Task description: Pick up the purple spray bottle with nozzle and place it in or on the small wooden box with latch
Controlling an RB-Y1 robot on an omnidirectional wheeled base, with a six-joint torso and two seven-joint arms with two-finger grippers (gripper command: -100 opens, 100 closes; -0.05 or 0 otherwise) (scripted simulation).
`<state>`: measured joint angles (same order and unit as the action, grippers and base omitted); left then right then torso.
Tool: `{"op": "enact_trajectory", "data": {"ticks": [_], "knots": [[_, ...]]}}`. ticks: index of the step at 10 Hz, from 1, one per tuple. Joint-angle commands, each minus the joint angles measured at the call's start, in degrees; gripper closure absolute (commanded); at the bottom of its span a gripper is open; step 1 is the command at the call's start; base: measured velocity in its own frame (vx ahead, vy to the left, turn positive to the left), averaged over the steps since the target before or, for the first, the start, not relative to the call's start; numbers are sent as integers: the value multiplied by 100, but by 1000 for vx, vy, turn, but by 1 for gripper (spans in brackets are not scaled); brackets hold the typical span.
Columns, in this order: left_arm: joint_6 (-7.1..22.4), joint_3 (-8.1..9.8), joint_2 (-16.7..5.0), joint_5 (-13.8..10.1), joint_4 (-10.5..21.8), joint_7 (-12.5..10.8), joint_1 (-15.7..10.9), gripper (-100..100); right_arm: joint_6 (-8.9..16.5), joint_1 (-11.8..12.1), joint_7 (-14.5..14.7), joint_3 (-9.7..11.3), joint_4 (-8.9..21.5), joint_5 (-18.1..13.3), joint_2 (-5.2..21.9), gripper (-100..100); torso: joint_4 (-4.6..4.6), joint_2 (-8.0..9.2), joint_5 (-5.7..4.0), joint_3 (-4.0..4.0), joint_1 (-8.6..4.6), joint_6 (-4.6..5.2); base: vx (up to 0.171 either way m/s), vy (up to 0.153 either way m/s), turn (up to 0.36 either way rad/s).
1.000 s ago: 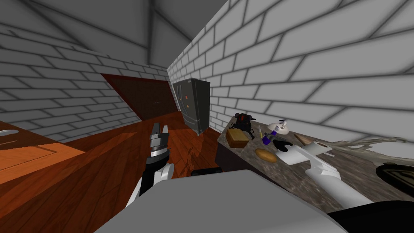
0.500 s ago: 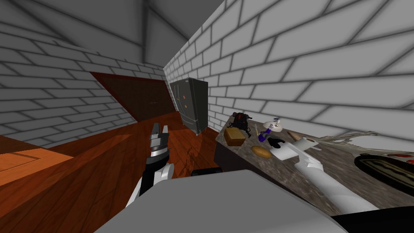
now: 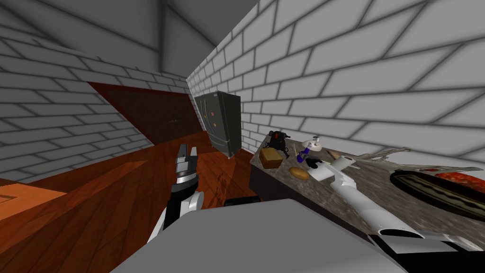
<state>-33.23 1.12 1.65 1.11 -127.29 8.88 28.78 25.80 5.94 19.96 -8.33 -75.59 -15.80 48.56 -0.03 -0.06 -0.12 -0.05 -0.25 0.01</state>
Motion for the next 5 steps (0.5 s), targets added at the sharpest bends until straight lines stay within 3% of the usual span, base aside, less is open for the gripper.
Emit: {"op": "enact_trajectory", "data": {"ticks": [1, 2, 5], "knots": [[0, 0, 0, 0, 0, 0, 0, 0, 18, -286, 38, 104, 99, 4, -2, -100, 0, 0, 0, 0, 0, 0, -22, -11, -55], [0, 0, 0, 0, 0, 0, 0, 0, 8, -489, 91, 288, 323, -18, -28, -100, 0, -3, 1, -1, 2, -4, -27, -17, -108], [0, 0, 0, 0, 0, 0, 0, 0, -3, -1007, 145, 473, 547, -40, -55, -100, 0, 0, 1, 0, 0, 0, -26, -14, -74]]}}
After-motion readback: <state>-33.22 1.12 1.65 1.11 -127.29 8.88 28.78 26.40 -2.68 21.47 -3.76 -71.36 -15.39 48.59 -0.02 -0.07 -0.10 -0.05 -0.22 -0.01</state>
